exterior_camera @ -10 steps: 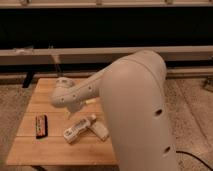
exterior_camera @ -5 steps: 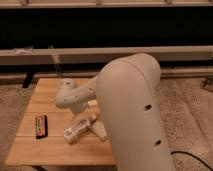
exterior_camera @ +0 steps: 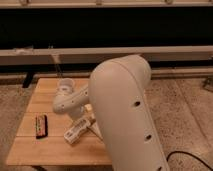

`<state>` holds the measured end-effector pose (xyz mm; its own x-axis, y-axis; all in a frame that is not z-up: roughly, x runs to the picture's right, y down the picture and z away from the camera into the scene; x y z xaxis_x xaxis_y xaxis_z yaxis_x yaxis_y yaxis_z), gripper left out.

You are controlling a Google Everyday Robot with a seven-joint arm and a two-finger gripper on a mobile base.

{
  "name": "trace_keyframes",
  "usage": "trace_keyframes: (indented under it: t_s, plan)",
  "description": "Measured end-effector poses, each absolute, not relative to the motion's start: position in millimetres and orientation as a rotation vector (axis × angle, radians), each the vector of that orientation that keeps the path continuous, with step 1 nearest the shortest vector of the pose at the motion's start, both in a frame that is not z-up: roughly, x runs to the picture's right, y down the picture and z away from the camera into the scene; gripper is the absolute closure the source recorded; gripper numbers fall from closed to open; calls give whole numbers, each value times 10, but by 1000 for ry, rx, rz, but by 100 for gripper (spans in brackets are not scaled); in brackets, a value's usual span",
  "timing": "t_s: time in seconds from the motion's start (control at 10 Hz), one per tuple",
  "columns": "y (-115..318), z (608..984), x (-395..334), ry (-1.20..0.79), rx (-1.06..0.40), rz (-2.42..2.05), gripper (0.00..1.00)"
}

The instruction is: Place the bottle in the ceramic bowl

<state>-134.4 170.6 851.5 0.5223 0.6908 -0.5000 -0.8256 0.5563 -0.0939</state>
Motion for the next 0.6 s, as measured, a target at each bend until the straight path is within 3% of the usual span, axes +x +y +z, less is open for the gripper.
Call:
trace_keyframes:
  t_s: [0.6]
  plan:
    - [1999,8414,-1162,430,-367,940,1]
